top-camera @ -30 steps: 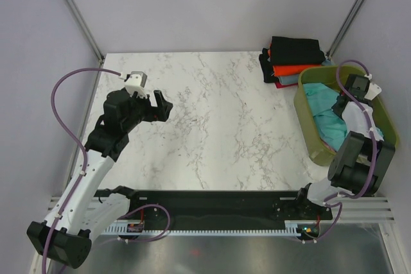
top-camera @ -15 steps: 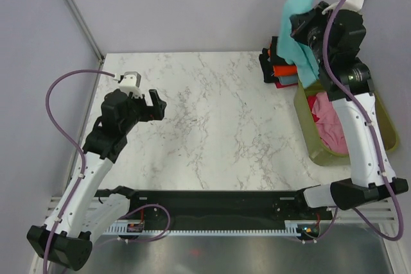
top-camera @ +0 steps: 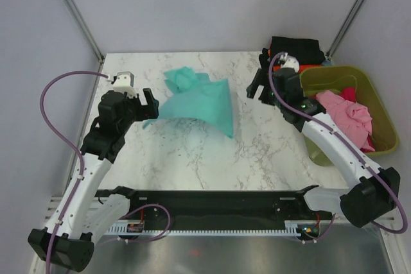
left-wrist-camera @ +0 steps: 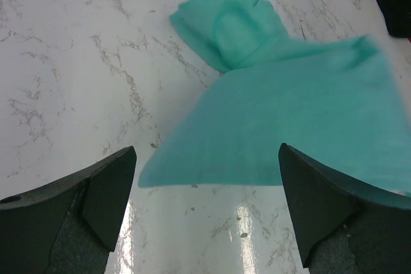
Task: Fold and stack the t-shirts
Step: Move the tshirt to the center of the board, then flatten the tshirt out
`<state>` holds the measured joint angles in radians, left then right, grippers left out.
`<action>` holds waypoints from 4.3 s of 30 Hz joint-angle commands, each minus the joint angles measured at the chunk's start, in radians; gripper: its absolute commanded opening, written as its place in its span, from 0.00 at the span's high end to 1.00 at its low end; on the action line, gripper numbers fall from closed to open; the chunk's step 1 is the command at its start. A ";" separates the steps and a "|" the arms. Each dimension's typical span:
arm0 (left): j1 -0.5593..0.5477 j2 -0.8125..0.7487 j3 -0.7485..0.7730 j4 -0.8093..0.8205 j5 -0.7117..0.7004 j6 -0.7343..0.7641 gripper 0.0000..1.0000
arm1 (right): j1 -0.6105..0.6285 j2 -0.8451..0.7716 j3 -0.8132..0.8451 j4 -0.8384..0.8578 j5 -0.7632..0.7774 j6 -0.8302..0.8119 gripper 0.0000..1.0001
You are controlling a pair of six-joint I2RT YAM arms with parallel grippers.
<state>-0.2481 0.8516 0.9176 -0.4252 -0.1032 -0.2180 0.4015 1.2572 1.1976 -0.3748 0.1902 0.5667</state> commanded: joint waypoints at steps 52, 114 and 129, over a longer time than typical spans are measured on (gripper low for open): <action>0.001 0.979 0.723 -0.086 0.252 -0.011 0.01 | 0.832 -0.215 -0.619 -0.251 0.149 0.423 1.00; -0.132 1.156 0.639 -0.073 -0.049 -0.119 0.30 | 0.833 -0.303 -0.721 -0.285 0.226 0.461 1.00; -0.117 1.083 0.609 -0.020 0.034 -0.146 0.98 | 0.833 -0.303 -0.725 -0.288 0.232 0.467 1.00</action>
<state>-0.3660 2.0506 1.5257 -0.4694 -0.0685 -0.3466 1.2304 0.9604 0.4671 -0.6659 0.3943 1.0183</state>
